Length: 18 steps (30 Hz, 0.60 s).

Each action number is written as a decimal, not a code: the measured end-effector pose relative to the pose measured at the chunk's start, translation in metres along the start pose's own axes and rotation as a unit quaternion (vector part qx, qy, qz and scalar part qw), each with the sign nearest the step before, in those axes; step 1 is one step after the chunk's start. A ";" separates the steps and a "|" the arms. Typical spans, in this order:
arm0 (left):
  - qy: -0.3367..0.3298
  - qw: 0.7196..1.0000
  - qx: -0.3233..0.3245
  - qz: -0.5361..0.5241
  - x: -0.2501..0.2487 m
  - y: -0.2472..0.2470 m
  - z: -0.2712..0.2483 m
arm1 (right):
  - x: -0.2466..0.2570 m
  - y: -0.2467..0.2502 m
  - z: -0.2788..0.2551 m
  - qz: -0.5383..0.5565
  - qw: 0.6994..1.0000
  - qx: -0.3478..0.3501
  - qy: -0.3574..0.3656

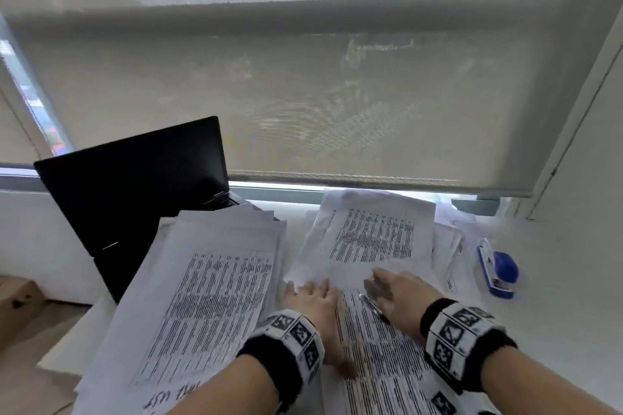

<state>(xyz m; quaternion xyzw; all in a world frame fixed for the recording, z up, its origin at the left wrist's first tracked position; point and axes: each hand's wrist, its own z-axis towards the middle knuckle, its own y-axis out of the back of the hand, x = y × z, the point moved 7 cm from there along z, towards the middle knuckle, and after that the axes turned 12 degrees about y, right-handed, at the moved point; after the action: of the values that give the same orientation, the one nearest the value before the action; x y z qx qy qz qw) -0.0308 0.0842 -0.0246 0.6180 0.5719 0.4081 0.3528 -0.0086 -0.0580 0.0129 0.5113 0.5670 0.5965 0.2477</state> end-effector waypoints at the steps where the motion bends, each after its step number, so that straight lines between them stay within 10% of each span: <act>1: 0.004 1.000 0.022 0.004 0.000 -0.005 0.004 | -0.003 -0.003 0.006 0.002 1.000 -0.003 -0.004; 18: 0.000 1.000 -0.005 0.005 -0.004 -0.013 0.018 | 0.013 -0.025 0.059 0.011 0.997 -0.057 -0.048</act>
<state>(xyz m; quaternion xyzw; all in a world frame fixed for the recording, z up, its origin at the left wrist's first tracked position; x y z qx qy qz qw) -0.0202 0.0822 -0.0444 0.6192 0.5667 0.4129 0.3535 0.0324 -0.0153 -0.0162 0.5304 0.5142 0.6052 0.2967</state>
